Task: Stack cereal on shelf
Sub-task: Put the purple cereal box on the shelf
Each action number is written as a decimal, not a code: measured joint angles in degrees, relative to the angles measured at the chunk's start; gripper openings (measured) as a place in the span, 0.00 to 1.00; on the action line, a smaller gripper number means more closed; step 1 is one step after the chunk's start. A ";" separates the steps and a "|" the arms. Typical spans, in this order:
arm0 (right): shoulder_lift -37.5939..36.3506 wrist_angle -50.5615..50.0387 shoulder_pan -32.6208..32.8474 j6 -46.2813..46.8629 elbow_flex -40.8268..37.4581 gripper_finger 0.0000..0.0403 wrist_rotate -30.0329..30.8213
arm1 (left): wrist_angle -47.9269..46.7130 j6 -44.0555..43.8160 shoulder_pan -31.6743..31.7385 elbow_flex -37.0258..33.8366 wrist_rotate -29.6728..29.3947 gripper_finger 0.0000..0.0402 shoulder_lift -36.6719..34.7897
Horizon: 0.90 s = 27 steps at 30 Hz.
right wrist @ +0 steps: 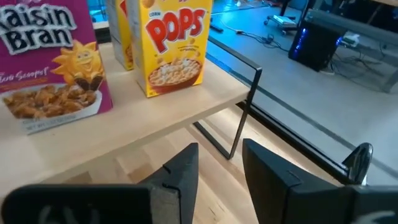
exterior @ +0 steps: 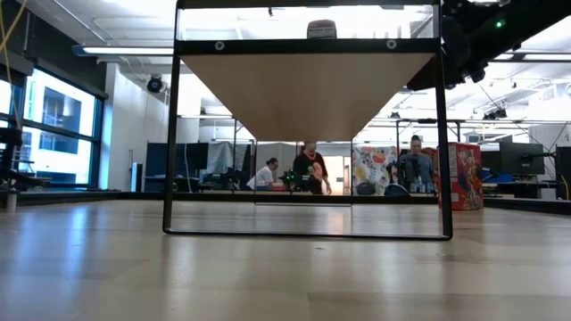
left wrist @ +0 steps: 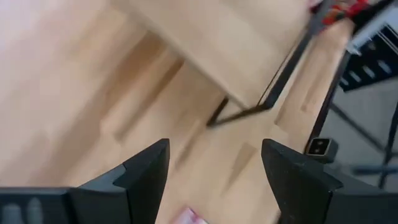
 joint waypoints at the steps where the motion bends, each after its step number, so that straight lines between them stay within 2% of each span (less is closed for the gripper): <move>1: 0.00 0.00 -0.01 0.33 0.00 0.28 -0.06 | -1.33 -4.85 -1.15 0.26 0.18 0.62 0.60; 6: 0.00 -0.09 0.01 0.41 0.00 0.28 -0.19 | -9.41 -25.08 -7.09 0.42 3.03 0.62 3.89; 10: 0.00 -0.10 0.01 -0.46 0.00 0.28 -0.27 | -11.79 -36.60 -11.86 0.40 2.66 0.62 7.37; 19: 0.00 -0.11 0.01 -1.55 -0.02 0.28 -0.27 | -10.53 -48.95 -19.02 0.37 4.81 0.62 16.17; 27: 0.00 -0.13 0.01 0.51 -0.02 0.28 -0.46 | -8.33 -52.77 -21.37 0.37 4.76 0.62 18.44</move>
